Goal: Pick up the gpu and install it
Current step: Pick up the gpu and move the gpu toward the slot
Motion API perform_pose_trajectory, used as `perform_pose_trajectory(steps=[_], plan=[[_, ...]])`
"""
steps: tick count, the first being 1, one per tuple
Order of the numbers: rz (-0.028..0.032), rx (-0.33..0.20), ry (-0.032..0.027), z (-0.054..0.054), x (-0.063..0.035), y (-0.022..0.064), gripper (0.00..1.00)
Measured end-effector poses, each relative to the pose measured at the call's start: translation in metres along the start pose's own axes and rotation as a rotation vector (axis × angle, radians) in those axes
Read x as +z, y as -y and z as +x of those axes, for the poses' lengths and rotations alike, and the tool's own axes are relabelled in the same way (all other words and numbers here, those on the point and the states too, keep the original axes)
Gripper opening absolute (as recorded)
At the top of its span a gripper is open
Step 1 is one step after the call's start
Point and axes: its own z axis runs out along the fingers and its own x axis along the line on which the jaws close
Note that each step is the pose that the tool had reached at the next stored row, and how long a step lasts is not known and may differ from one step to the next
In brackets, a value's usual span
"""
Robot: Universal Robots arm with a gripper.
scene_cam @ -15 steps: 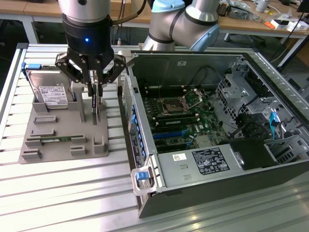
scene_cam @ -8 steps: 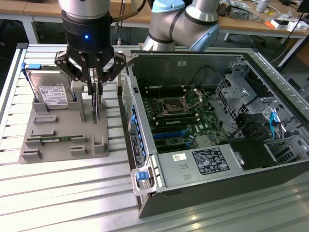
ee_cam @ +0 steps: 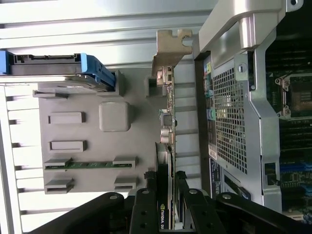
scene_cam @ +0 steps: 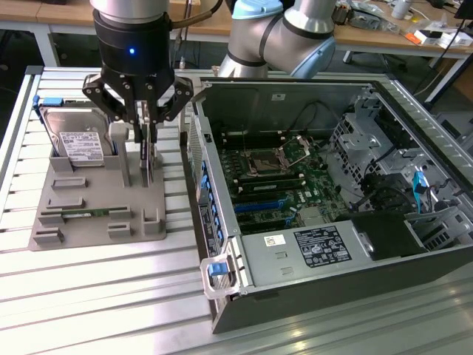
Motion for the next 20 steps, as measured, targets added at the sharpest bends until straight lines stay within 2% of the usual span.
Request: perform_pose_trajectory(steps=[20], plan=[[0.0004,0.0,0.0001,0.0,-0.0115,-0.0001,0.26]])
